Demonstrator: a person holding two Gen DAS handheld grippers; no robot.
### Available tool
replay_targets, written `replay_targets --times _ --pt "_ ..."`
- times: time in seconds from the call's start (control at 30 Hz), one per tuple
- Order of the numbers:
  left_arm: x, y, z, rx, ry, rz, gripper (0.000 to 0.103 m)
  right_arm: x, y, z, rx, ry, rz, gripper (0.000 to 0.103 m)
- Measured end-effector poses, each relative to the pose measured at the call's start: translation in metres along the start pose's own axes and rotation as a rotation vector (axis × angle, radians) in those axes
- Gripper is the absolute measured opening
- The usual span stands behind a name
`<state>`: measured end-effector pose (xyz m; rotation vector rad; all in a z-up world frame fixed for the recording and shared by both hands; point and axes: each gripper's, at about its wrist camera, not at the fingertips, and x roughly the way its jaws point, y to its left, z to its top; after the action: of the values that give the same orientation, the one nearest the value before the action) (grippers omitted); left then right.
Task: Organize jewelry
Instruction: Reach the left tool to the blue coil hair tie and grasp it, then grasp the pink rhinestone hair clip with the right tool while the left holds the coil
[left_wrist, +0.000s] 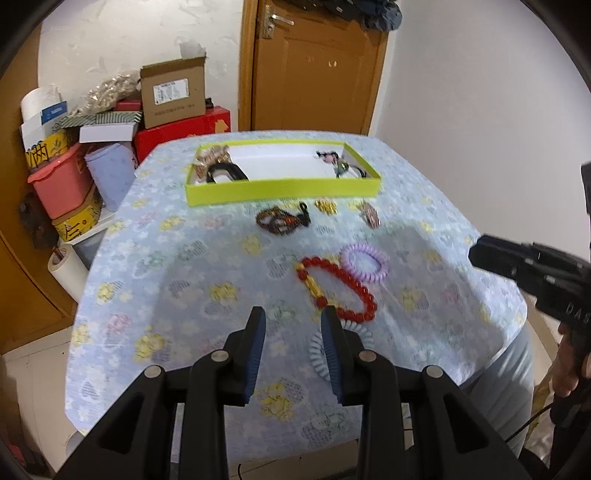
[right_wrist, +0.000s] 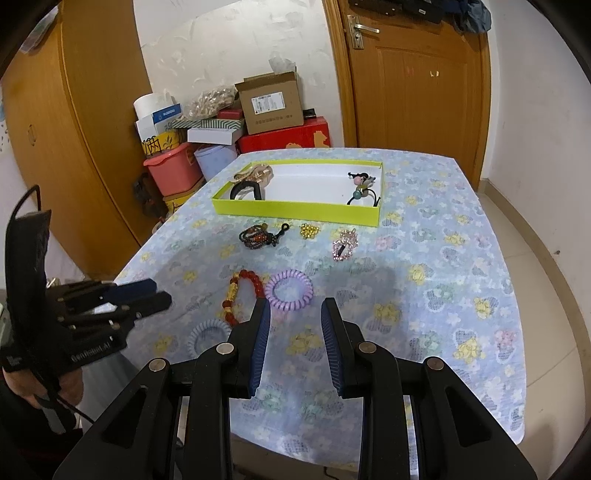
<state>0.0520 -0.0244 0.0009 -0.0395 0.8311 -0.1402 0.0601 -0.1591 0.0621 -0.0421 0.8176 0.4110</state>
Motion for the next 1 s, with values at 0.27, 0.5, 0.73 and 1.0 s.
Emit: replay_targets --times 0.27,0.5,0.73,1.0 --pt "0.031 -0.012 -0.015 0.04 0.071 -0.02 0.033 0.019 -0.008 -0.002 0.003 0.035 0.004 0.029" --pt "0.044 -0.025 -0.021 0.109 0.066 0.027 0.031 0.039 -0.02 0.005 0.008 0.05 -0.008 0.029" --pt "0.048 -0.016 -0.015 0.09 0.046 0.067 0.009 0.066 -0.032 0.02 0.011 0.063 -0.02 0.029" --pt "0.051 0.012 -0.006 0.01 0.035 0.077 0.009 0.108 -0.045 0.041 0.036 0.092 -0.022 0.029"
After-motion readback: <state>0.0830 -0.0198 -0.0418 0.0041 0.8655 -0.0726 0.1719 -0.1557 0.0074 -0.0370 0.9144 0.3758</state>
